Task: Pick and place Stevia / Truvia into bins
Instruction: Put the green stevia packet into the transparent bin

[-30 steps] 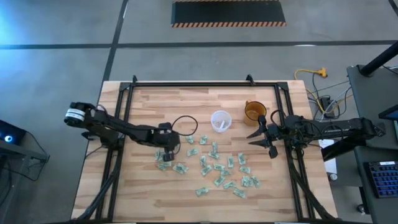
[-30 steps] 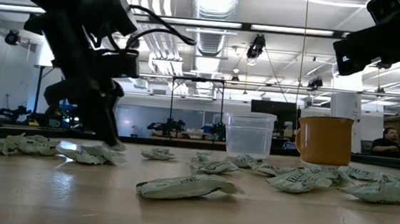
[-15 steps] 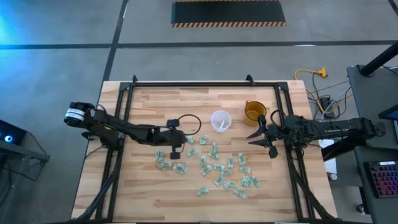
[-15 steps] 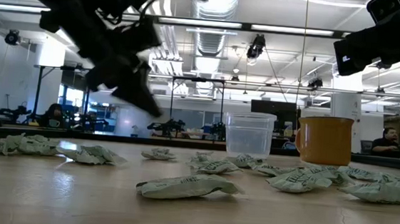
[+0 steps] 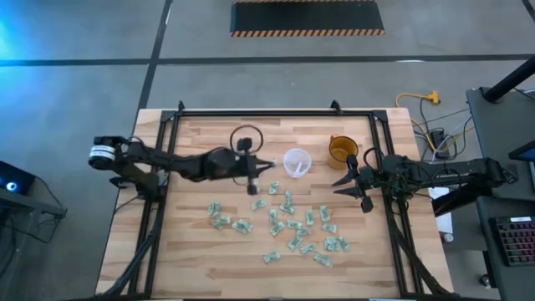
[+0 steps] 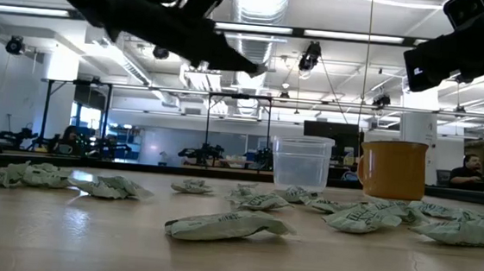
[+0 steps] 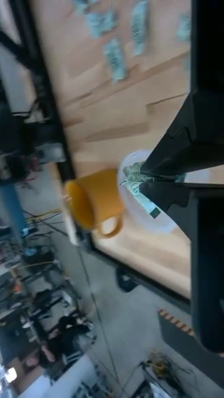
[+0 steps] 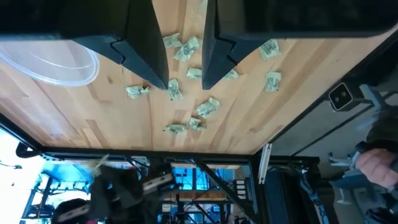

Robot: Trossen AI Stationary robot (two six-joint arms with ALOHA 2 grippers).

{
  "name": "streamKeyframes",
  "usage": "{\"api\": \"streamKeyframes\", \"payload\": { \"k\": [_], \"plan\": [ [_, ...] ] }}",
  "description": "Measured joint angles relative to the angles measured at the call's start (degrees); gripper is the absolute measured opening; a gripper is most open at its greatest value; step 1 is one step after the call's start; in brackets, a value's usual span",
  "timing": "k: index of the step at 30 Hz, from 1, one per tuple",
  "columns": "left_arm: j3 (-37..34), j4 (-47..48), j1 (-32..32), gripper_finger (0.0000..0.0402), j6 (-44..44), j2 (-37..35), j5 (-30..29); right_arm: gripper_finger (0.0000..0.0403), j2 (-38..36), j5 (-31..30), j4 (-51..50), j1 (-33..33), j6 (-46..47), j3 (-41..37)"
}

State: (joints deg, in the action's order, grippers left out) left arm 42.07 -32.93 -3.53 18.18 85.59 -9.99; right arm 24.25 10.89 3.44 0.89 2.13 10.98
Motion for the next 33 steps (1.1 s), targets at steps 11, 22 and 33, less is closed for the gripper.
{"api": "streamKeyframes", "payload": {
  "k": [11, 22, 33],
  "plan": [
    [16.66, 5.15, -3.99, 0.0006, 1.7, 16.54, 3.79, 0.0089, 1.36, -0.5, -0.11, 0.09, 0.1, -0.05],
    [28.98, 25.62, -5.86, 0.0011, 0.11, 22.04, 3.73, 0.0077, 1.81, -0.41, -0.15, 0.24, 0.31, -0.15],
    [29.15, 26.33, -5.88, 0.0131, 0.11, 21.92, 3.53, 0.0084, 2.46, -0.37, -0.11, 0.26, 0.46, -0.32]
  ]
}}
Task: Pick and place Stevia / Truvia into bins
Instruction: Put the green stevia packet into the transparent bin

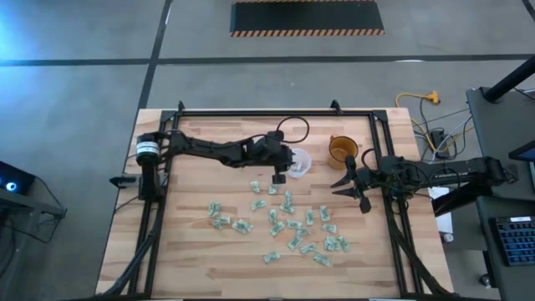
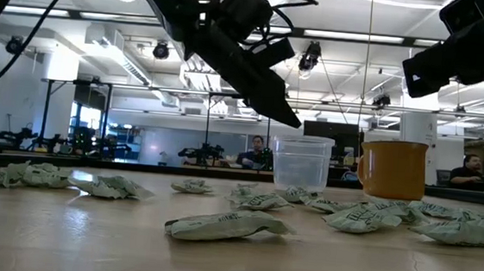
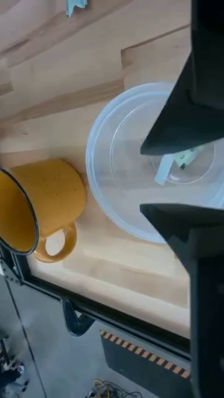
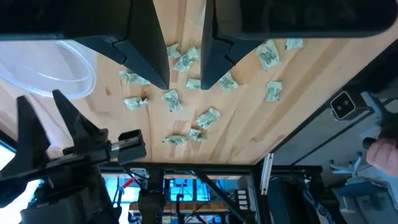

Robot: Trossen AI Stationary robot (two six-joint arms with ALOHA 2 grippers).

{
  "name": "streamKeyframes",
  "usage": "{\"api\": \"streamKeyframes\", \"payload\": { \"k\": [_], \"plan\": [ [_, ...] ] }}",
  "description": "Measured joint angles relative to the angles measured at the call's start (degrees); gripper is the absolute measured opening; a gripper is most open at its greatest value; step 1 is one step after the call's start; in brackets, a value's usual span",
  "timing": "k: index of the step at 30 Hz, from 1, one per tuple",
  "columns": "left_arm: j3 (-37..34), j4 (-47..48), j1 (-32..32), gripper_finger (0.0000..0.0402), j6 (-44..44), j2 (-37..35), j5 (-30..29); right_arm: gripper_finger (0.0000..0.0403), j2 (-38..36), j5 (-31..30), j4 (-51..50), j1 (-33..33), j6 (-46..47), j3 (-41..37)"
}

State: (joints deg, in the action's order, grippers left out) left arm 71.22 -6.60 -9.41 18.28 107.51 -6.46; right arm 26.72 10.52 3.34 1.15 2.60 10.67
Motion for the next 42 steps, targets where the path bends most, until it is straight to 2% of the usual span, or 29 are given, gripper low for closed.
{"api": "streamKeyframes", "payload": {
  "k": [5, 11, 16, 21, 25, 33, 36, 42],
  "plan": [
    [0.29, 5.78, 0.4, 0.0163, 0.04, -2.48, 0.07, 0.008, 4.3, 0.01, -0.03, 1.04, 0.0, -0.9],
    [-0.61, 19.07, 2.86, 0.0166, -1.04, -9.2, 0.18, 0.0081, 13.85, 0.01, 4.37, 4.08, -1.73, -0.98],
    [-2.46, 25.3, 6.39, 0.0166, -3.47, -15.17, 0.18, 0.0076, 21.67, -0.8, 8.22, 6.15, -1.31, 0.47],
    [-8.33, 25.81, 10.79, 0.0166, -5.41, -21.89, 0.23, 0.007, 29.9, -4.62, 8.34, 9.42, -0.48, 3.24],
    [-14.56, 24.38, 14.13, 0.0166, -8.61, -27.03, 0.2, 0.0071, 37.61, -5.16, 9.08, 12.3, 0.06, 6.37],
    [-28.5, 16.03, 20.28, 0.0166, -12.9, -35.48, -0.38, 0.0072, 51.48, -6.3, 8.81, 15.87, -0.01, 16.06],
    [-32.31, 13.84, 21.4, 0.0166, -13.66, -38.0, -2.27, 0.0069, 55.74, -7.58, 4.22, 16.17, -0.7, 20.13],
    [-36.05, 10.55, 21.99, 0.0166, -14.65, -41.92, -3.93, 0.0071, 61.1, -15.23, -9.35, 16.24, 2.97, 25.7]
  ]
}}
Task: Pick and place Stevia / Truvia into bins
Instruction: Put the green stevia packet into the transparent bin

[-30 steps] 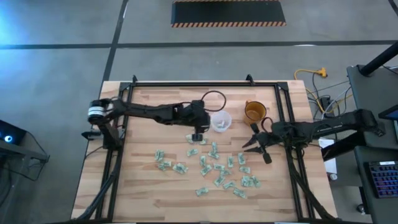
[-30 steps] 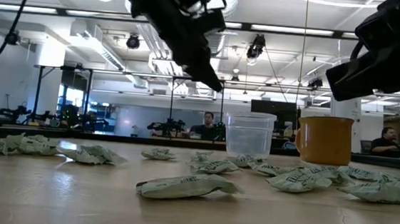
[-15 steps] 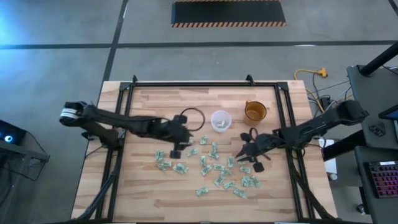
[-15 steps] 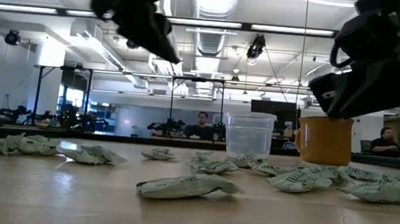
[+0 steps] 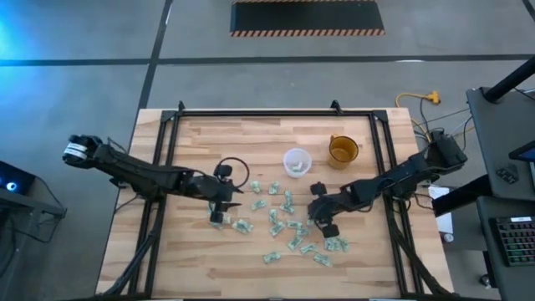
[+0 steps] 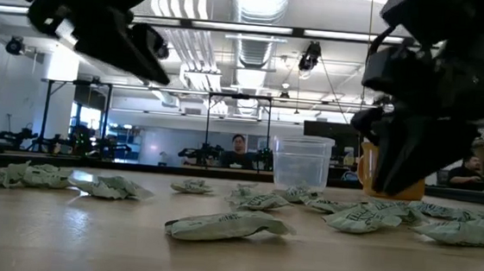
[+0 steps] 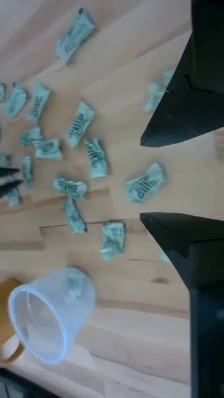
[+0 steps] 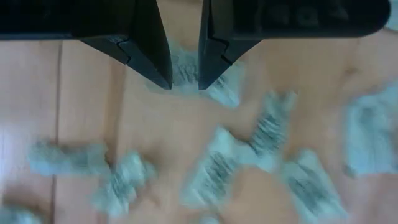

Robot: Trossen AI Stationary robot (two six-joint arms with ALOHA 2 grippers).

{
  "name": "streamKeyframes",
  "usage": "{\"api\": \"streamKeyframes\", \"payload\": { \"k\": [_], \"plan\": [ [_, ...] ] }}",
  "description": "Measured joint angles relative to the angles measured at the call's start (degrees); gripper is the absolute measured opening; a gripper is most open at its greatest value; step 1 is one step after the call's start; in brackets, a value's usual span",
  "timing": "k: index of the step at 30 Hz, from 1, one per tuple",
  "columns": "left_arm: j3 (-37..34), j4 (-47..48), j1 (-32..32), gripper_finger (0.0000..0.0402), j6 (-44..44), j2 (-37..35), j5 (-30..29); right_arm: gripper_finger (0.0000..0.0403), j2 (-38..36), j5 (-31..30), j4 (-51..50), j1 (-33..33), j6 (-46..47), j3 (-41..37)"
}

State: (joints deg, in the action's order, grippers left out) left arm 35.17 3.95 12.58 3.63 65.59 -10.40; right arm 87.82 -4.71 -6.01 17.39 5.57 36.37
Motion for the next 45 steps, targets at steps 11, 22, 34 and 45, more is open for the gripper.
{"api": "streamKeyframes", "payload": {
  "k": [11, 22, 34, 45],
  "plan": [
    [-1.08, -1.9, 0.61, 0.0167, -0.33, -2.27, -0.59, 0.0074, 2.19, 0.13, -2.58, 0.0, 3.4, 0.8],
    [-1.11, -2.01, 0.61, 0.0167, -0.32, -1.67, -0.59, 0.0062, 2.04, 0.11, -4.07, 0.0, 4.96, 0.69],
    [-1.11, -2.02, 0.57, 0.0167, -0.32, -1.65, -0.57, 0.0009, 1.01, -2.53, -4.9, 0.13, 0.9, 0.58],
    [-1.11, -2.17, 0.57, 0.0167, -0.21, -1.65, -0.63, 0.0009, -12.59, -22.25, -2.86, 0.26, -8.57, 0.56]
  ]
}}
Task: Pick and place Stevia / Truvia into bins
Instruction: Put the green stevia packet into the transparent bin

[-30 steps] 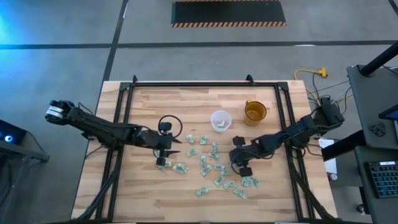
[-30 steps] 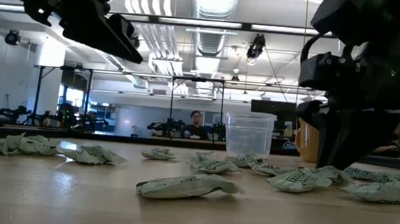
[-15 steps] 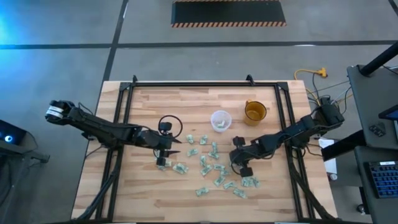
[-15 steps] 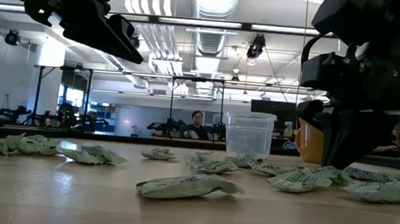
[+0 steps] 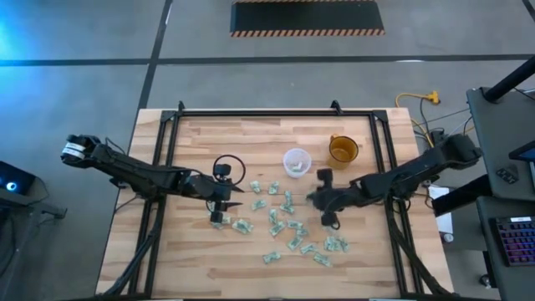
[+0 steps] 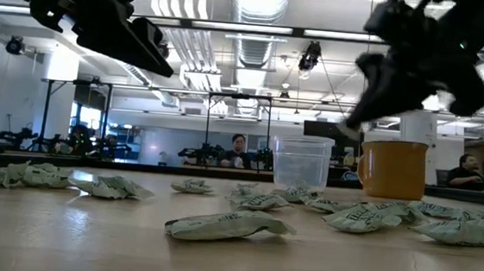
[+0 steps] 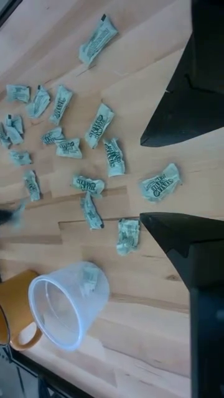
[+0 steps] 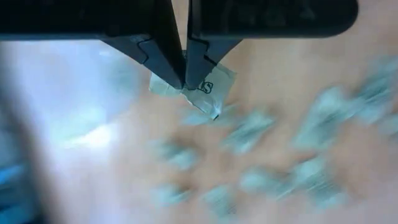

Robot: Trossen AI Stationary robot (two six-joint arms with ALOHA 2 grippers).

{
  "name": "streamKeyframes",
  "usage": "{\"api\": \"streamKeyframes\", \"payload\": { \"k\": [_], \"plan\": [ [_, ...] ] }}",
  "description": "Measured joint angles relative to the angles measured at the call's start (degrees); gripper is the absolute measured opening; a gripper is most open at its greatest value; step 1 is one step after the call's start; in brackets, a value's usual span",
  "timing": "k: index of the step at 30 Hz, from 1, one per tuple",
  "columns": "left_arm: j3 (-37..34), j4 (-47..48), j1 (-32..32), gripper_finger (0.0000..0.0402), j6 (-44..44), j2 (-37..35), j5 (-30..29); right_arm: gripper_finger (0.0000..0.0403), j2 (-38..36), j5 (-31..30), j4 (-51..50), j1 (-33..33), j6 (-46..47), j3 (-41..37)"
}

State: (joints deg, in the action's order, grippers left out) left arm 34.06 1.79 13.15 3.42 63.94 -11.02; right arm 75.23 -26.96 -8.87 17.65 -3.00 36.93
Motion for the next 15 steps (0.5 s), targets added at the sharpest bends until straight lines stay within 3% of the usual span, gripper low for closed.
{"api": "streamKeyframes", "payload": {
  "k": [4, 9, 15],
  "plan": [
    [0.0, -0.95, 0.0, 0.0167, 0.51, 0.0, -1.82, 0.0009, -2.97, -11.07, 5.84, -1.08, -5.58, -0.26],
    [0.0, -3.54, 0.0, 0.0167, 1.92, 0.0, -3.05, 0.0009, -1.65, -11.65, 13.82, -6.1, -12.29, -0.39],
    [-0.04, -4.79, 0.0, 0.0167, 3.07, -0.02, -3.15, 0.0009, 2.82, -11.6, 14.1, -13.14, -12.77, -0.15]
  ]
}}
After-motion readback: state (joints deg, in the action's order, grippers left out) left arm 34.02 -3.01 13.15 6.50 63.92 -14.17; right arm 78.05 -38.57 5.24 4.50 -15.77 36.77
